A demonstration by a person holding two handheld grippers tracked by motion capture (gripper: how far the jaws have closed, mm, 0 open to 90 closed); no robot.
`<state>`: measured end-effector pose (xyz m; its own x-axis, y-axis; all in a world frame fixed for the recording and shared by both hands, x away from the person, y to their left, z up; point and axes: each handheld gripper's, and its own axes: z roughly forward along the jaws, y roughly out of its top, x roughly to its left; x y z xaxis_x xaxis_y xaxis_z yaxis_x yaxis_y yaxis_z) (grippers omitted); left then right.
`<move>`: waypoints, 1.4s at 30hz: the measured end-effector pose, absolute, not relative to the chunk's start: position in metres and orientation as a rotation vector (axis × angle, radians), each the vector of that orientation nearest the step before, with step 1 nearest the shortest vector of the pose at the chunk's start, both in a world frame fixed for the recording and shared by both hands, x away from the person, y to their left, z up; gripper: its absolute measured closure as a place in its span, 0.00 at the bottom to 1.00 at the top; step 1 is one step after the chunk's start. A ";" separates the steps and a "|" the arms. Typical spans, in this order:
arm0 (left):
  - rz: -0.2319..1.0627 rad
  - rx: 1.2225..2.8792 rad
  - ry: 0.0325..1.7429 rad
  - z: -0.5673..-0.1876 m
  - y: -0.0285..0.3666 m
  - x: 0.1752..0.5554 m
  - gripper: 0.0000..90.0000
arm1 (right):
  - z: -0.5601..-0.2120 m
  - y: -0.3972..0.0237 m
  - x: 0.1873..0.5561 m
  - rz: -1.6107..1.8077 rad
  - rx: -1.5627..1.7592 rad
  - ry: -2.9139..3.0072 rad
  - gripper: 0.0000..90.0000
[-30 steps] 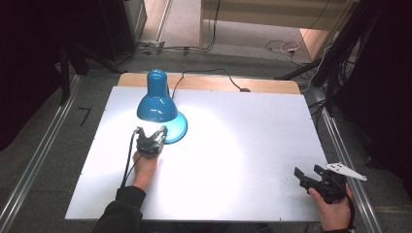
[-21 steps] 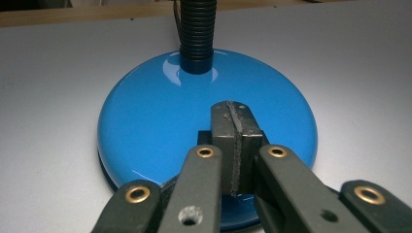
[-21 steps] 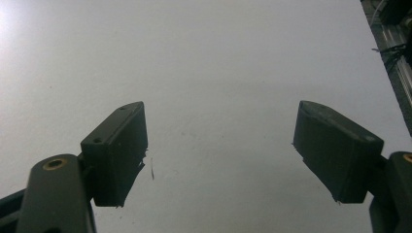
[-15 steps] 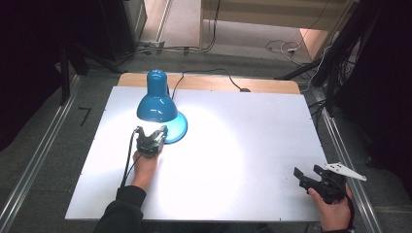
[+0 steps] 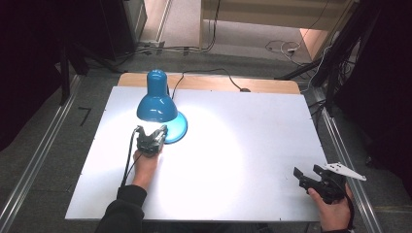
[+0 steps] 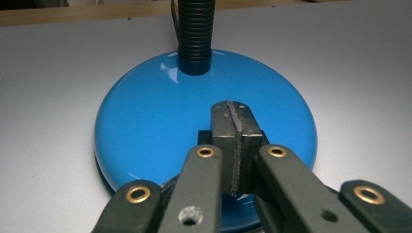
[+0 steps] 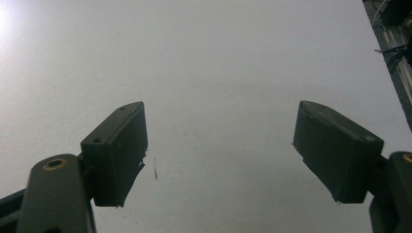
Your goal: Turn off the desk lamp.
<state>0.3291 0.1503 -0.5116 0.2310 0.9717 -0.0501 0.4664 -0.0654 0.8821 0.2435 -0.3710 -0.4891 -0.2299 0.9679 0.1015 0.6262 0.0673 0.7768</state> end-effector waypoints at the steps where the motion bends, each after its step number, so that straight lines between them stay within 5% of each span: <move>1: 0.761 1.664 1.359 -0.512 0.150 0.329 1.00 | -0.489 -0.371 0.244 1.011 1.581 1.903 0.21; 42: 0.780 1.594 1.442 -0.504 0.164 0.322 1.00 | -0.489 -0.373 0.243 1.009 1.583 1.895 0.21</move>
